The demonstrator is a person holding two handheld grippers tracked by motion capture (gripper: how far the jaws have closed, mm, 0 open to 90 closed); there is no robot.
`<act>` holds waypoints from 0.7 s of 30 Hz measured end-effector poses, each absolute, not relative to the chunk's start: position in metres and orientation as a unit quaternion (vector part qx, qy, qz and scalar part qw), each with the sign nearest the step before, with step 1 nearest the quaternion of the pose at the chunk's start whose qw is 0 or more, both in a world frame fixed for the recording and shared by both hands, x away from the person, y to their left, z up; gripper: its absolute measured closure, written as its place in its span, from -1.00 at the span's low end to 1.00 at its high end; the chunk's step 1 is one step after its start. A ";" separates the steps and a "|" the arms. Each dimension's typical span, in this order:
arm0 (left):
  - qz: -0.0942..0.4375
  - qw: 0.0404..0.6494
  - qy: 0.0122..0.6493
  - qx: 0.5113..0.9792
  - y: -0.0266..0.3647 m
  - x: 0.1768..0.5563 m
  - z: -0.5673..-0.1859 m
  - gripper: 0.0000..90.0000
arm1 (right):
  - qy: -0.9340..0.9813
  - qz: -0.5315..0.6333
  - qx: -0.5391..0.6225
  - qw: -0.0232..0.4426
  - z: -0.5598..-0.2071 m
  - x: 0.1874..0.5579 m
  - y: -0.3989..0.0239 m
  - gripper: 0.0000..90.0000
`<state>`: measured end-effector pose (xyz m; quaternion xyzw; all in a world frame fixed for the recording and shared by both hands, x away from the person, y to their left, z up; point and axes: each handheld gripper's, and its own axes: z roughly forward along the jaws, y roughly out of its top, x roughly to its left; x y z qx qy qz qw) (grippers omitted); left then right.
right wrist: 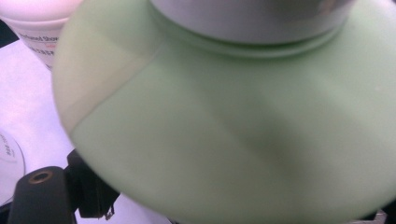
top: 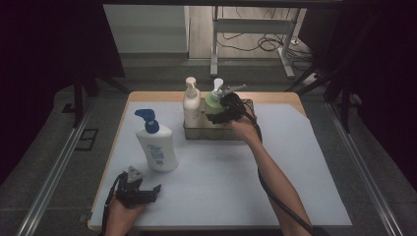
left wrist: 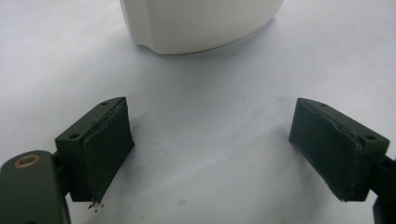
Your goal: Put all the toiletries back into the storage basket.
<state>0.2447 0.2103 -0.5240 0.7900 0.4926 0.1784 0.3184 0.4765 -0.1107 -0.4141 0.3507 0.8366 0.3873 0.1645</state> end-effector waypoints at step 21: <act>0.179 0.318 0.493 0.790 0.210 0.245 -0.524 -0.72 | 0.829 0.403 0.348 0.172 -0.419 0.476 -0.112 -0.73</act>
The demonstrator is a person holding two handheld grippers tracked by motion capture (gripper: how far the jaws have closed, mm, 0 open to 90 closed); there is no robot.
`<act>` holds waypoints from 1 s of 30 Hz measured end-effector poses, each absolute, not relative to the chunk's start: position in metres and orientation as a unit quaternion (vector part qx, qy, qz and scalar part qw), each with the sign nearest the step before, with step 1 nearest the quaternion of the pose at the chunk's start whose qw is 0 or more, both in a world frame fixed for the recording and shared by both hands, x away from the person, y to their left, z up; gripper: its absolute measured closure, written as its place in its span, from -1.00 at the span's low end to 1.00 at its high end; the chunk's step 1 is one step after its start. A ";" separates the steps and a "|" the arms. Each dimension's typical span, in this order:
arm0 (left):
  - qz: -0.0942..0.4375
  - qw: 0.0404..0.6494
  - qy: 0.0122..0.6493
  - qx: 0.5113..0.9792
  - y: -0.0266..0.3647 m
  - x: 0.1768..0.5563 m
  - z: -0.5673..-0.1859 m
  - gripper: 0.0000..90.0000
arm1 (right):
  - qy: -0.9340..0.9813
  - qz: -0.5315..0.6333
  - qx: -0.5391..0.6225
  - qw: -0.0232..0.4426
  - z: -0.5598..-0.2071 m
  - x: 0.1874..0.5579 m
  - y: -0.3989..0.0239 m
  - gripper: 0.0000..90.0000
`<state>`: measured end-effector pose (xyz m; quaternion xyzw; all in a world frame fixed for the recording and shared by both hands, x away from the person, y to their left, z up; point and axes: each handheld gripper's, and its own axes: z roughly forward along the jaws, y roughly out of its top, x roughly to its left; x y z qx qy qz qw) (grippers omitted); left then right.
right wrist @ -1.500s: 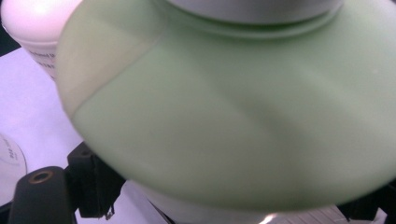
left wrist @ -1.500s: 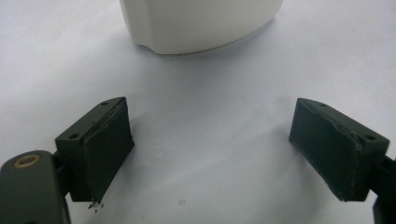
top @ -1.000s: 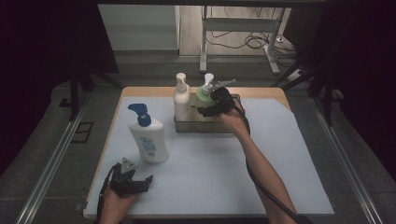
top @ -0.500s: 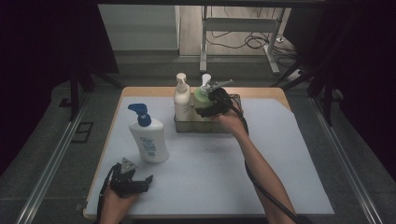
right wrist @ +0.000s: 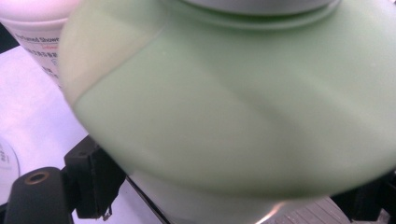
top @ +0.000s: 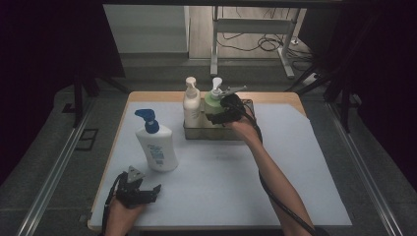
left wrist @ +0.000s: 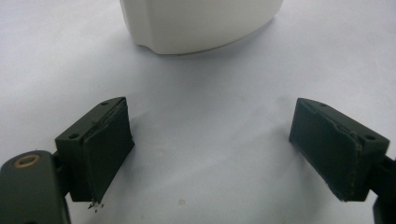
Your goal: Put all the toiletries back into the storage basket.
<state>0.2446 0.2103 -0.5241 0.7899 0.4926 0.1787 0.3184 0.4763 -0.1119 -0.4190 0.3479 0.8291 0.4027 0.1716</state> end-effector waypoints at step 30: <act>0.179 0.319 0.493 0.790 0.210 0.244 -0.524 -0.72 | 0.826 0.423 0.337 0.158 -0.403 0.438 -0.151 -0.81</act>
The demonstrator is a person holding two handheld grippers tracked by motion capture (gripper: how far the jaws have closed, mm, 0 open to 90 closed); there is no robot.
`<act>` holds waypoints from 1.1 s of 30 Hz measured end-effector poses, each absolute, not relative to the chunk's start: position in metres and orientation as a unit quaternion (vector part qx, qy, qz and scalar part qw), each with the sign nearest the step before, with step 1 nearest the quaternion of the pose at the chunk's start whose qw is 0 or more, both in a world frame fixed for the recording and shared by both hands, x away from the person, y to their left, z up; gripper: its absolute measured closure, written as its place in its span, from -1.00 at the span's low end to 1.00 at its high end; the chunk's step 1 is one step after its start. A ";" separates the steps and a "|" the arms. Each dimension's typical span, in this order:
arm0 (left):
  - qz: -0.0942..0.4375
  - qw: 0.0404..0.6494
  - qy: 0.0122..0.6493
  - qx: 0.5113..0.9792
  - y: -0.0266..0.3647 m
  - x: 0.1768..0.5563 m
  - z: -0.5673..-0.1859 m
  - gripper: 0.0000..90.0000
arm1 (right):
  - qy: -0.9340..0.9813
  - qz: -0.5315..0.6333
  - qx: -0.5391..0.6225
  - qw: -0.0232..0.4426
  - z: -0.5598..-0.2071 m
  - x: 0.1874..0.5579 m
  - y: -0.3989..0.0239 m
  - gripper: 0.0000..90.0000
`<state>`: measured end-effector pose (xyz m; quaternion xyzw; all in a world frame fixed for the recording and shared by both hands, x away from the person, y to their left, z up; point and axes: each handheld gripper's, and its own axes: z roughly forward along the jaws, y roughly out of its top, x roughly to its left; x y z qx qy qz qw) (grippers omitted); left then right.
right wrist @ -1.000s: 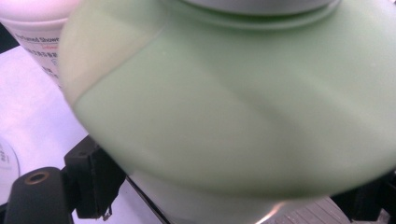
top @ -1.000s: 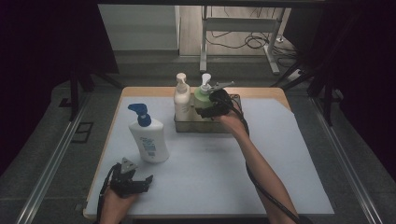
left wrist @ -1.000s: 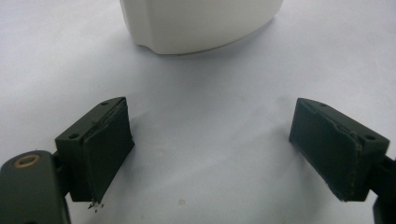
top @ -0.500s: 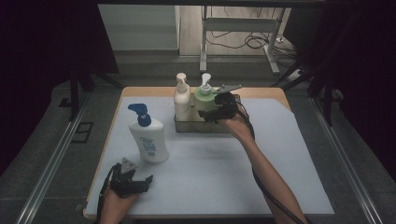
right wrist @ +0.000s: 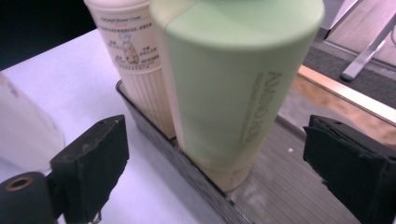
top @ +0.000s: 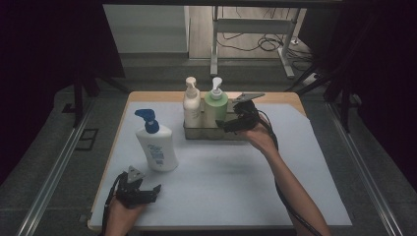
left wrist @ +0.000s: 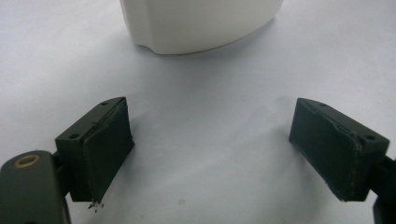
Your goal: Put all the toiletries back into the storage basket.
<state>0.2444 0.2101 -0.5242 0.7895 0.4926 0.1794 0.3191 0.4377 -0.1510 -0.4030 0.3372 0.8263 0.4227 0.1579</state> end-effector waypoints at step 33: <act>0.179 0.319 0.493 0.789 0.210 0.244 -0.524 -0.72 | 0.808 0.396 0.400 0.174 -0.421 0.457 -0.175 0.54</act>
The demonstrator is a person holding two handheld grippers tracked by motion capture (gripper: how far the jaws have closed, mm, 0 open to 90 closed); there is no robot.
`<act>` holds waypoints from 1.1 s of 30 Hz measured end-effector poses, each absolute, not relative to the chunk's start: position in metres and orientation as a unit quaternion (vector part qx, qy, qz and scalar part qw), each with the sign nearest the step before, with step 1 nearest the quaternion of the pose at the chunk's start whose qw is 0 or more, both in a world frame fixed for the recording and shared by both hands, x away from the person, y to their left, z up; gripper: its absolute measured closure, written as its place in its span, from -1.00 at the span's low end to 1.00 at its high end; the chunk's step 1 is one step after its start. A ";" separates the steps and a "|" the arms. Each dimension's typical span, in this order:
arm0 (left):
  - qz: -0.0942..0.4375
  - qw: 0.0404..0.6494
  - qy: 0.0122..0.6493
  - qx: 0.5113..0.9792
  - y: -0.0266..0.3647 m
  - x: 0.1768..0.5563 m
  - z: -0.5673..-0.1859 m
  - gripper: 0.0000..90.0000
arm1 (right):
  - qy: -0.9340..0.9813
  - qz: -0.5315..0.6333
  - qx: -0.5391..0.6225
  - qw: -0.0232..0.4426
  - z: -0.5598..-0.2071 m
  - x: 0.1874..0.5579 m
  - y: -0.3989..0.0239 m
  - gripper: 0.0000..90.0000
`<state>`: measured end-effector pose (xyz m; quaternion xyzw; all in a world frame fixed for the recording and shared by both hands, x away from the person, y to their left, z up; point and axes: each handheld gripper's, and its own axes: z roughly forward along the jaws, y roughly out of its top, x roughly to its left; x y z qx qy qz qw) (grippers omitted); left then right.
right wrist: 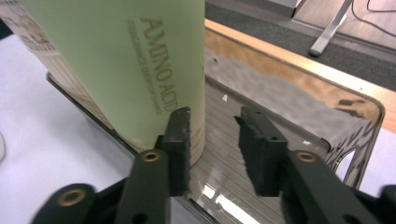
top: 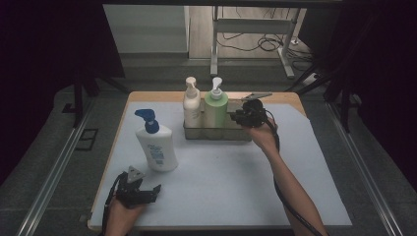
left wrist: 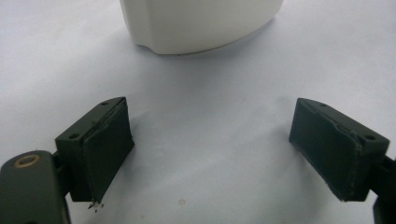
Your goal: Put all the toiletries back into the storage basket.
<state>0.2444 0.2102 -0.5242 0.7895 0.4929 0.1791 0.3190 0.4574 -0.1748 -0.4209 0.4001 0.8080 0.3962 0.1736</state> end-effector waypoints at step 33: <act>0.179 0.318 0.493 0.790 0.210 0.245 -0.524 -0.72 | 0.821 0.354 0.422 0.150 -0.450 0.485 -0.148 1.00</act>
